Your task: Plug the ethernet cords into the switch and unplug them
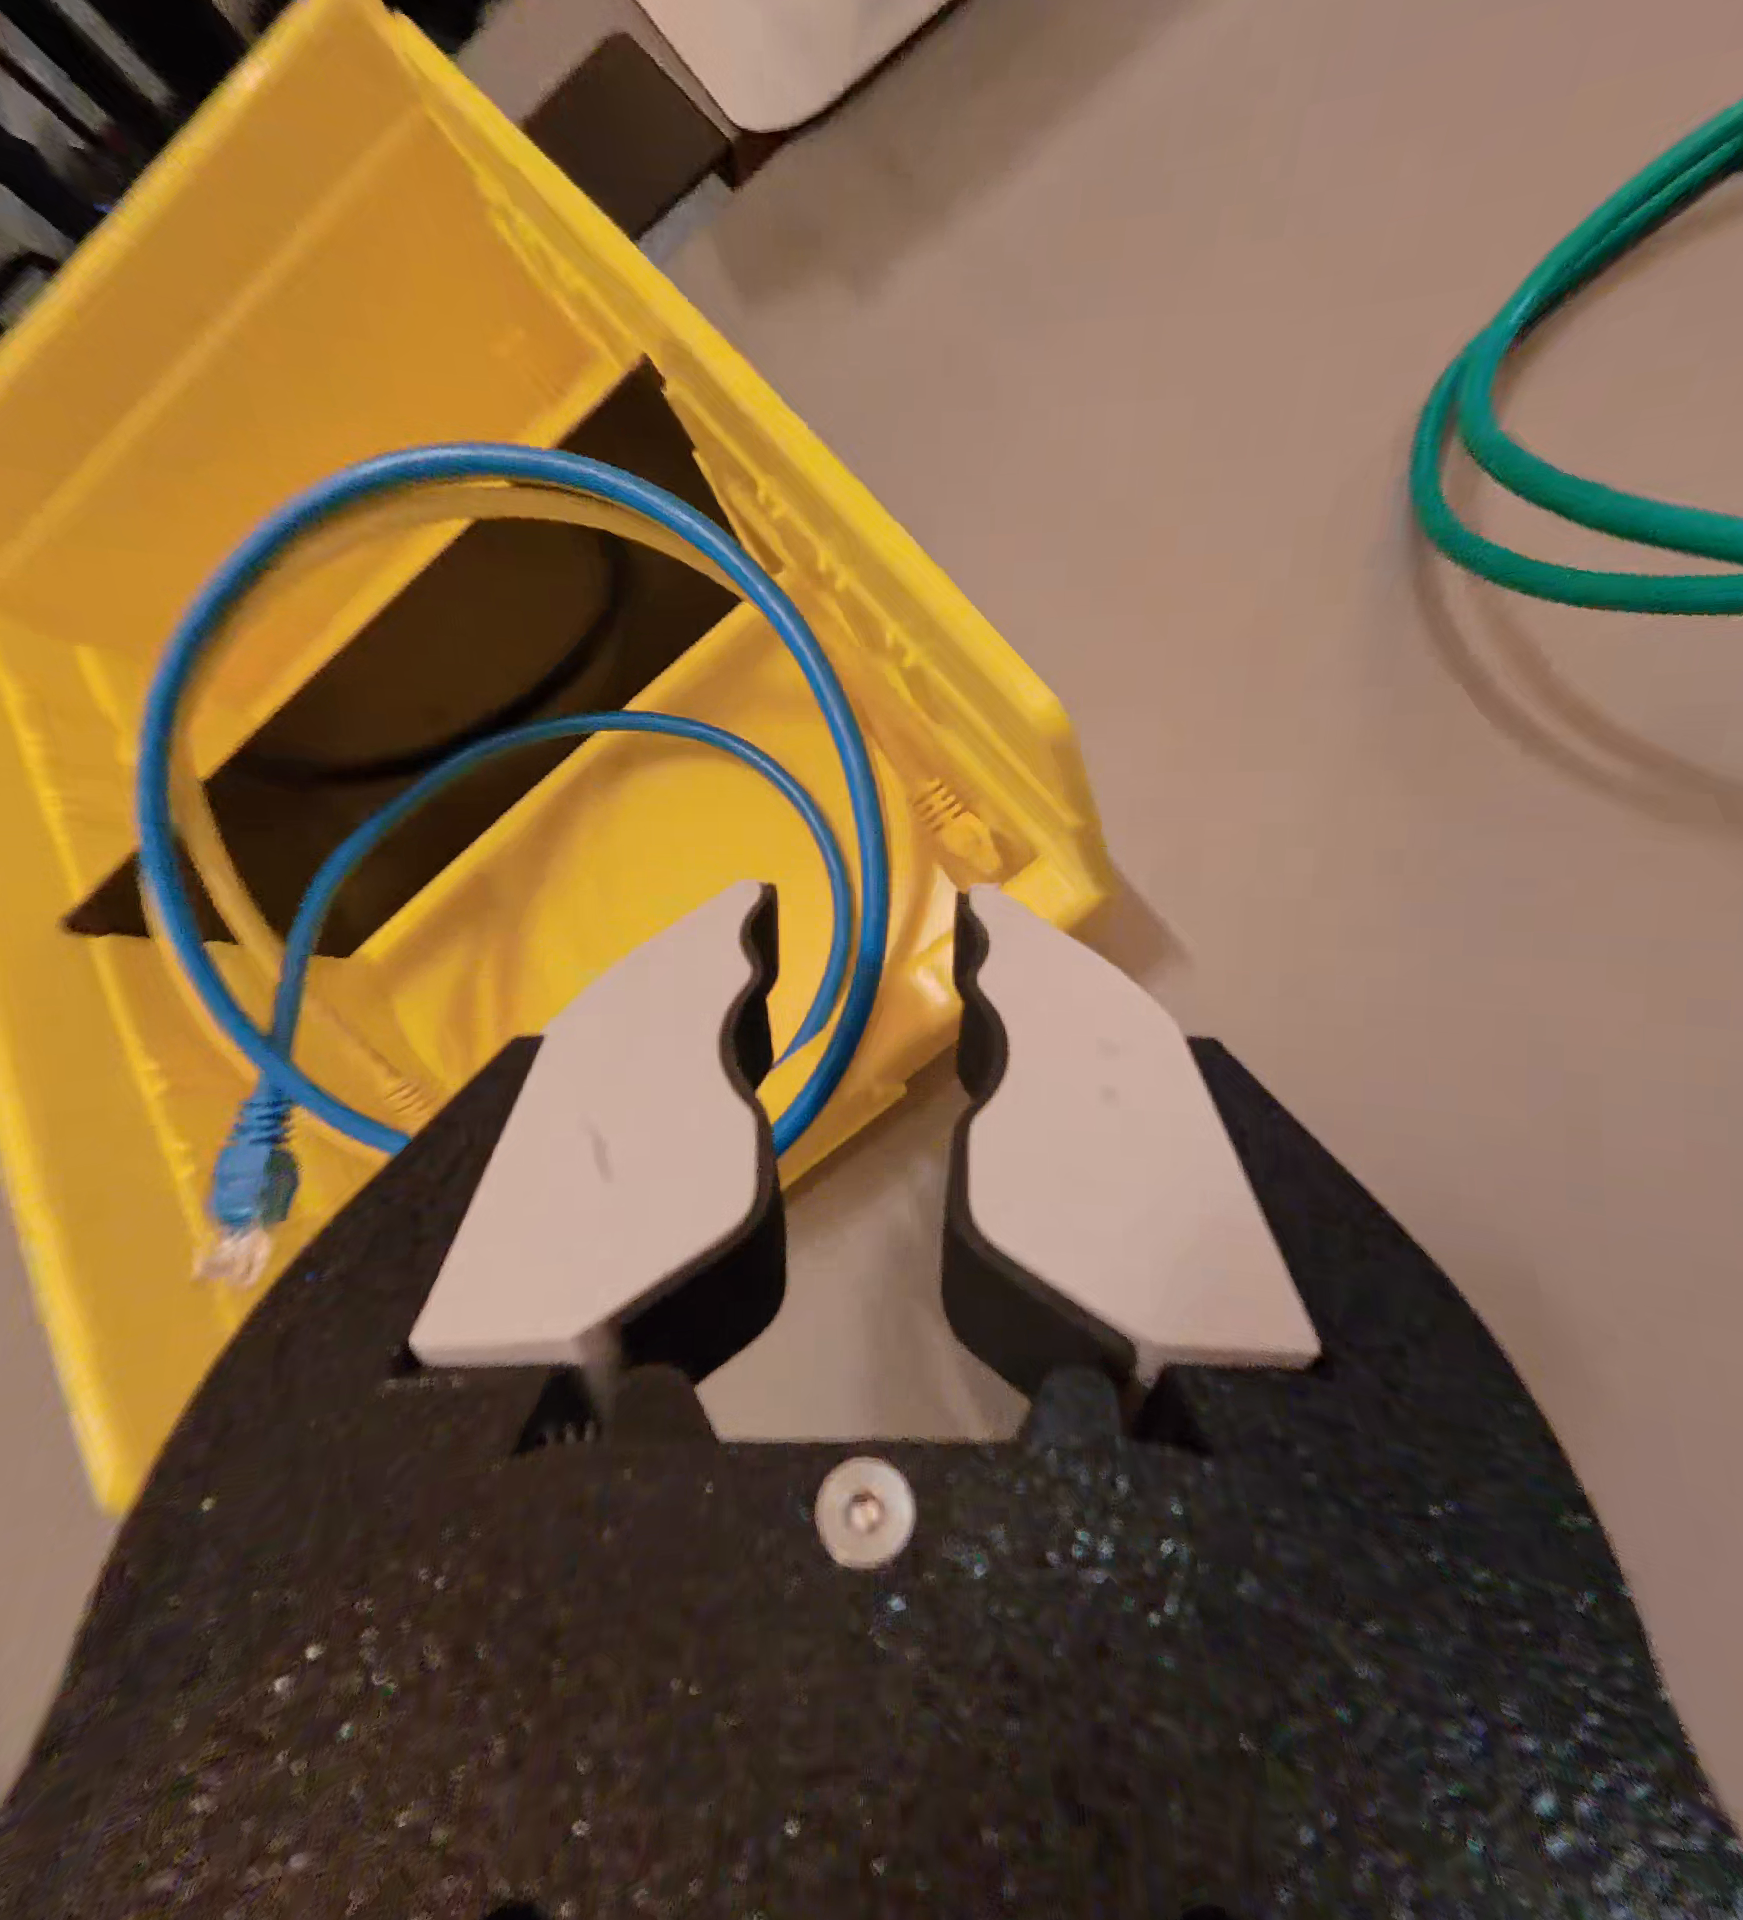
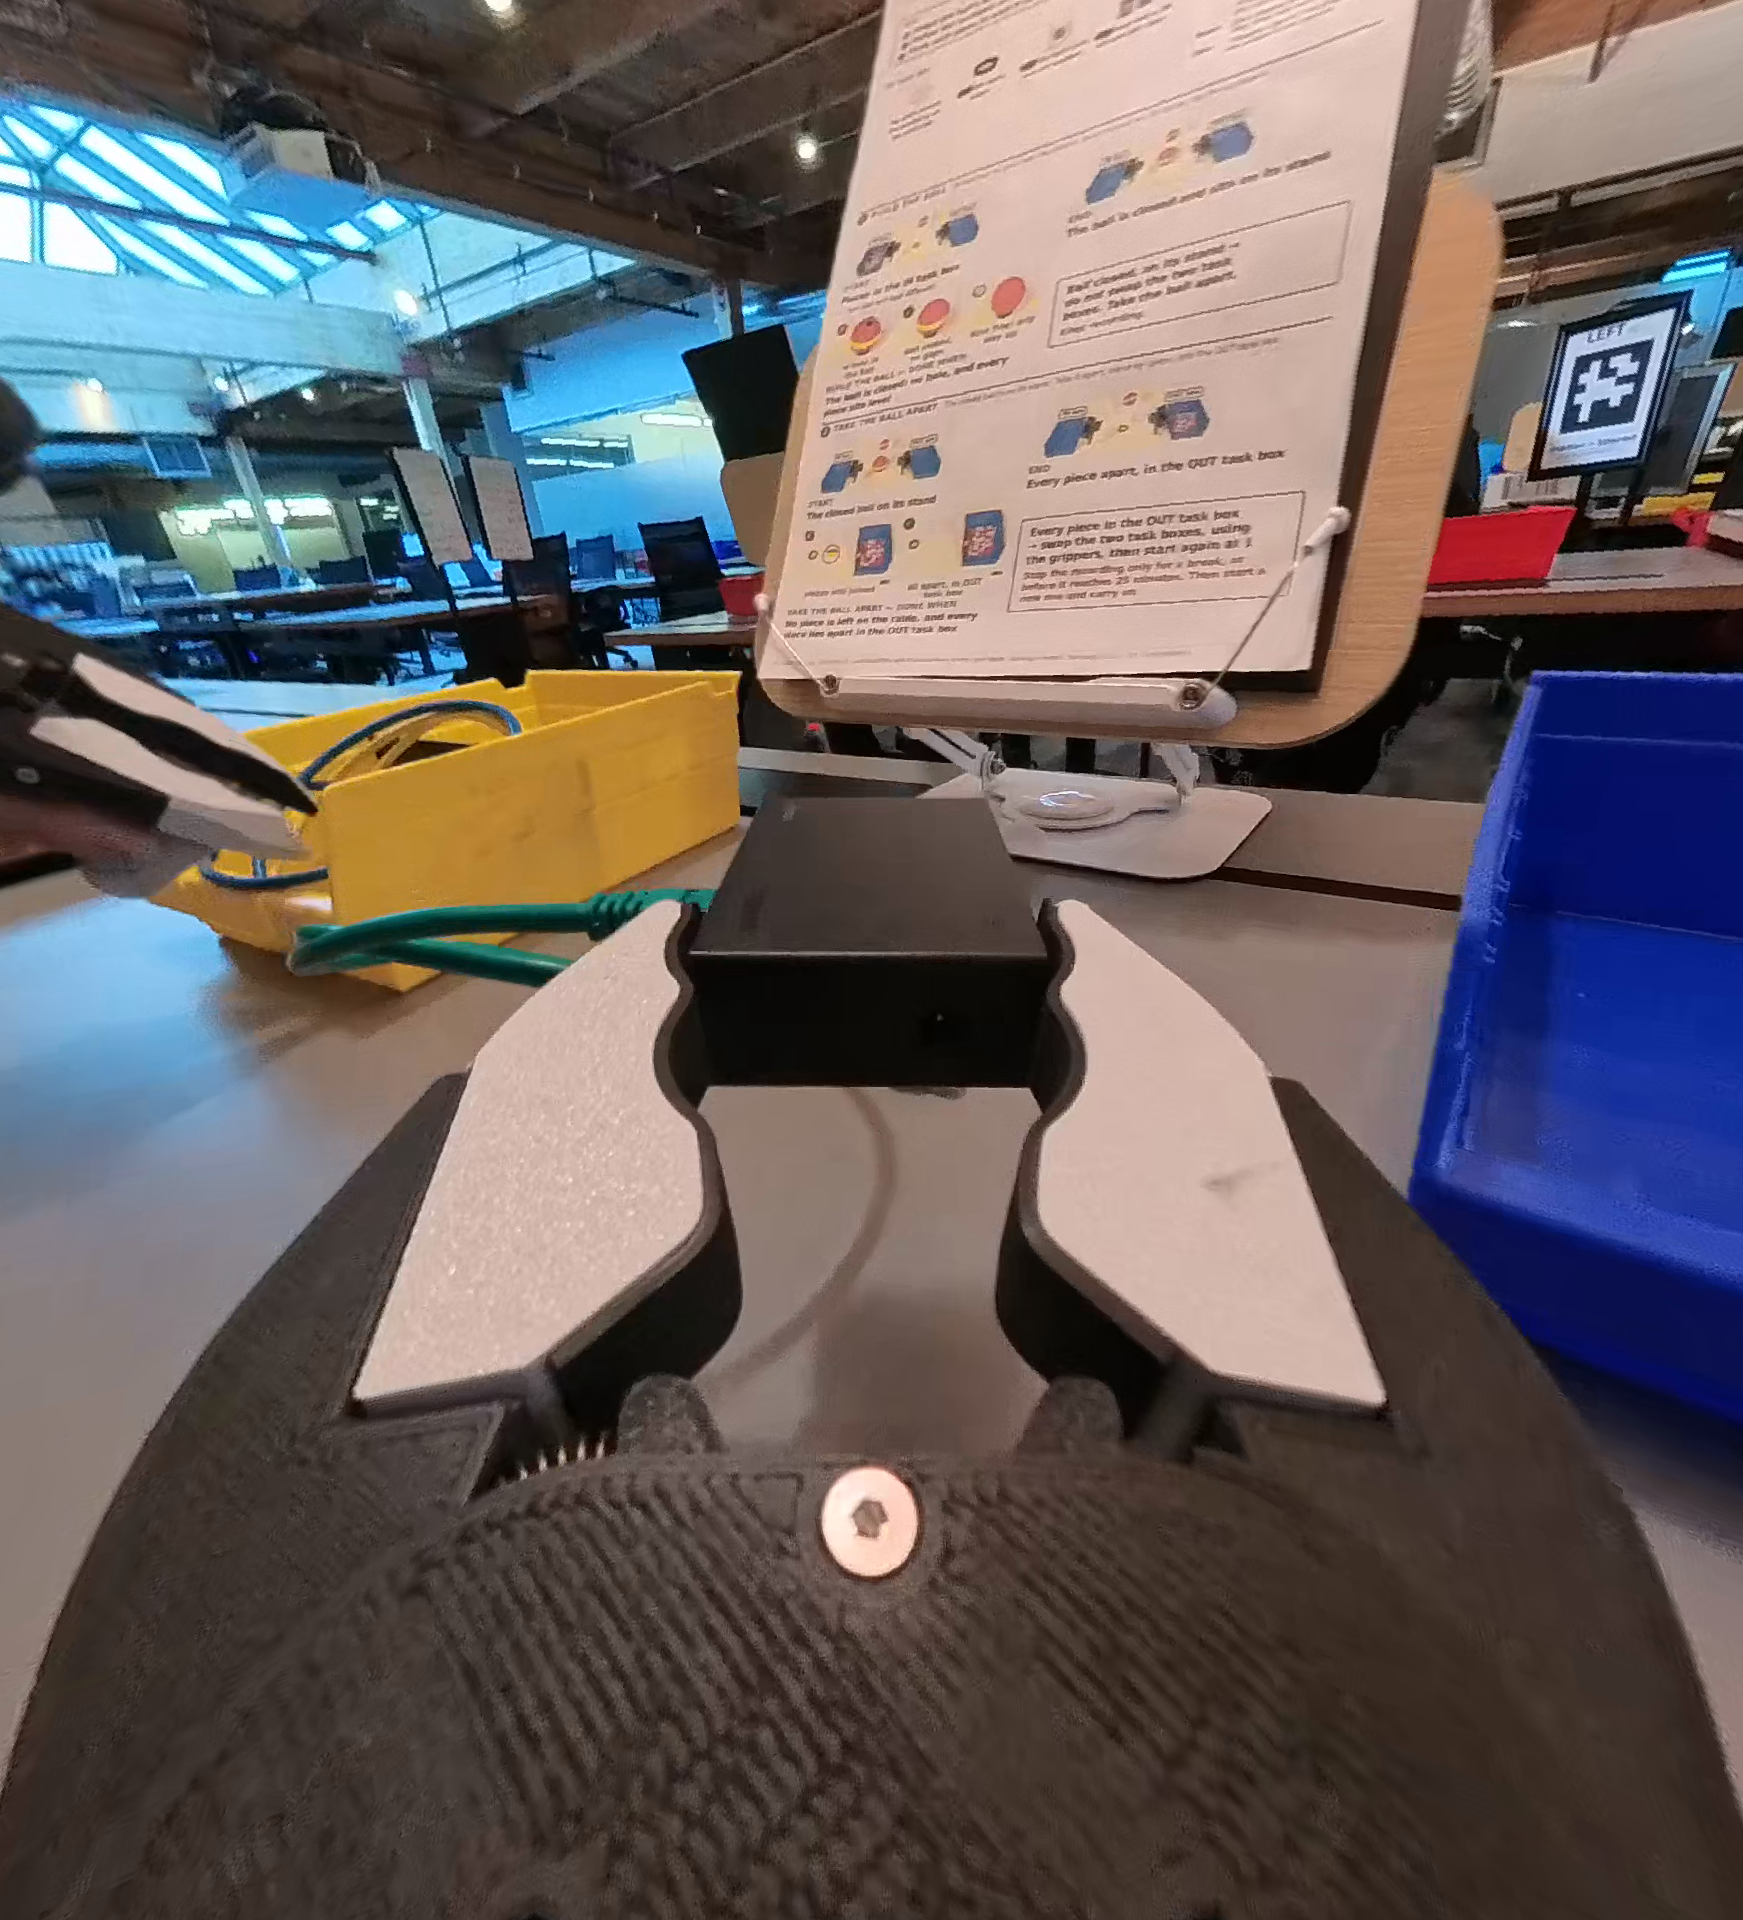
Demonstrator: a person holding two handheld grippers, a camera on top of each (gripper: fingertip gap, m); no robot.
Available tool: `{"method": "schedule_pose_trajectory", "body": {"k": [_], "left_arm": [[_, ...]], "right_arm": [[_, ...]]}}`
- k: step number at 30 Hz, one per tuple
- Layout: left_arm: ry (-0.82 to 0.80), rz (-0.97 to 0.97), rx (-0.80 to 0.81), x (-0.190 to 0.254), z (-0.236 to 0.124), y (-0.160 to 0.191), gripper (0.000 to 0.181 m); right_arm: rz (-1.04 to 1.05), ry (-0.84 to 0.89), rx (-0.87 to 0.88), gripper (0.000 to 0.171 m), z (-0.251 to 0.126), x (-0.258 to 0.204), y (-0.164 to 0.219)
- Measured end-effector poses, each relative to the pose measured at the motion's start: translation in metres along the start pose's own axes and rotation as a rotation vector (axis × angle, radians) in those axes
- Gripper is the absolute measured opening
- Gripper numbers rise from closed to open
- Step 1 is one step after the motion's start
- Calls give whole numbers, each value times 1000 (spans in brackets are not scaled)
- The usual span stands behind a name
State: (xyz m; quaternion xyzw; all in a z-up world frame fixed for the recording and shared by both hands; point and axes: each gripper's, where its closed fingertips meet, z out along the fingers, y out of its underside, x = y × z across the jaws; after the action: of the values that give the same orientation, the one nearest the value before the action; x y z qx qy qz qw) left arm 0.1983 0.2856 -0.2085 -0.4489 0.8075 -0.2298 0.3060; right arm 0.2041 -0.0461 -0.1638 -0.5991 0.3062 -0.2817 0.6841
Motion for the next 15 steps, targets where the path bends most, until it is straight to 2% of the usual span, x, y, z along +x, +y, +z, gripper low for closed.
{"method": "schedule_pose_trajectory", "body": {"k": [5,7,8,12,15], "left_arm": [[8,-21,-95,-5,27,11,26],[-7,-27,-91,-8,30,8,5],[-22,-32,-60,-9,26,2,5],[-171,-8,118,-22,-14,-38,5],[-243,97,338,-14,-69,-86,5]], "right_arm": [[-61,-16,-9,61,1,-8,1],[-63,-15,-6,61,0,-8,1],[-60,-11,-1,61,0,-7,0],[-21,-4,16,61,-2,-2,-2],[1,-6,27,61,-3,0,-3]]}}
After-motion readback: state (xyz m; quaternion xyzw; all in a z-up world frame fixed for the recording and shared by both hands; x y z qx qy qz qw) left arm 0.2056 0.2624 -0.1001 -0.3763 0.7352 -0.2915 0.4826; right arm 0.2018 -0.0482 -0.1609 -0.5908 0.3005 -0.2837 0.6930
